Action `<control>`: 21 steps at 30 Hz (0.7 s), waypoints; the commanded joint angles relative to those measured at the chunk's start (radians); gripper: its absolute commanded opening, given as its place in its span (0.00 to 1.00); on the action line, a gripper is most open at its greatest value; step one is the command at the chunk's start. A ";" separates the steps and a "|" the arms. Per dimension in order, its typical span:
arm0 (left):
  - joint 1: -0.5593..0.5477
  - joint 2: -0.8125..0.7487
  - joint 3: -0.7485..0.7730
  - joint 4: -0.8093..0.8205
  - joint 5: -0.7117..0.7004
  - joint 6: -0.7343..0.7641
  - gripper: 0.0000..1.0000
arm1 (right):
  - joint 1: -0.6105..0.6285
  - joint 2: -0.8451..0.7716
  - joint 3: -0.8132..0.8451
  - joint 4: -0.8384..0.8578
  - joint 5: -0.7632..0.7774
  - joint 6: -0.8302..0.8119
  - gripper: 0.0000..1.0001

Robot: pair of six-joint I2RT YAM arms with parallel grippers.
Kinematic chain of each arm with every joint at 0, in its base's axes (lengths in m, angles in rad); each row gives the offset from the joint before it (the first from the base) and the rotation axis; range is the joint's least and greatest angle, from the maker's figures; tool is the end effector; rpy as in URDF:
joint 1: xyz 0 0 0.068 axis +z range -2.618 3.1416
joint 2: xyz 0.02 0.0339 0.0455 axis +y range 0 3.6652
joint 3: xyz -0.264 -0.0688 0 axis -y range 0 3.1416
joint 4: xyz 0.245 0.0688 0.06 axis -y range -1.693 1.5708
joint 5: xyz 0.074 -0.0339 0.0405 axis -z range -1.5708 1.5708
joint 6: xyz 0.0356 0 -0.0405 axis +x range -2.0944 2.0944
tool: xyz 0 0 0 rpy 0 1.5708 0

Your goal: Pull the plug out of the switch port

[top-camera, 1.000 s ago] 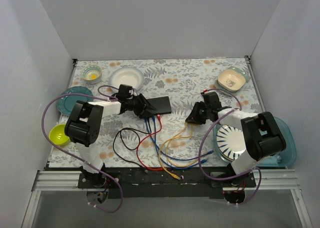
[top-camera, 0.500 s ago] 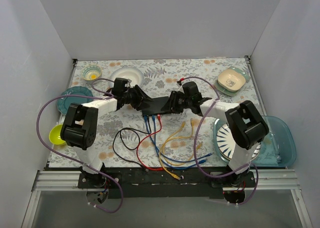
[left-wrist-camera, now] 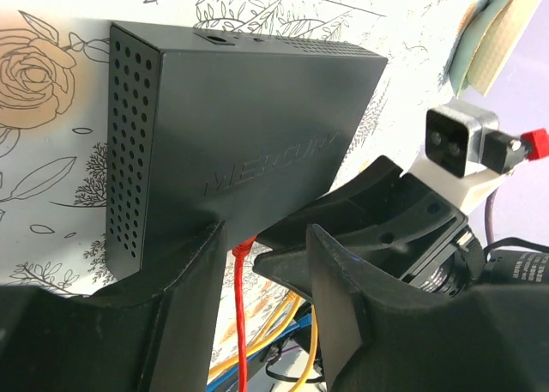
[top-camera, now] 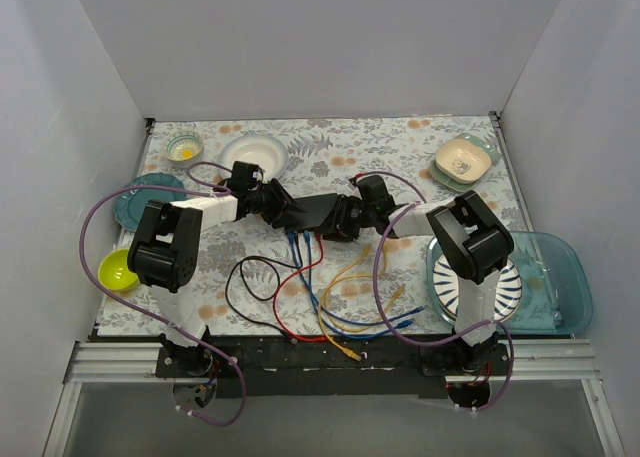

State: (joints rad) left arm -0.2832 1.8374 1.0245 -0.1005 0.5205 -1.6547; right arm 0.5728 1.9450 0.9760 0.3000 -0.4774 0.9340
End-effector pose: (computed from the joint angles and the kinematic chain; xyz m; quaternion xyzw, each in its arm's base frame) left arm 0.3461 -0.1192 0.1485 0.5149 -0.7604 0.3950 0.0241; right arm 0.3168 0.2238 0.1257 0.0557 0.8788 0.4449 0.1632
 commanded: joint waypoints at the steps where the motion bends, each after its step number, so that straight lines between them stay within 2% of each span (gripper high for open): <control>1: 0.003 0.013 -0.012 -0.067 -0.042 0.035 0.42 | 0.006 0.049 0.046 0.063 0.006 0.057 0.45; 7: 0.003 0.003 -0.020 -0.068 -0.037 0.032 0.42 | 0.001 0.075 0.032 0.119 0.042 0.141 0.44; 15: 0.003 -0.003 -0.027 -0.068 -0.036 0.032 0.42 | -0.011 0.058 -0.086 0.307 0.074 0.305 0.42; 21: 0.001 -0.010 -0.037 -0.067 -0.036 0.033 0.42 | -0.013 0.080 -0.082 0.335 0.072 0.342 0.36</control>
State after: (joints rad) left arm -0.2832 1.8370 1.0222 -0.1001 0.5243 -1.6527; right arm 0.5659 2.0041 0.8989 0.5755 -0.4328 1.2324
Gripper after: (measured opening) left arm 0.422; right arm 0.390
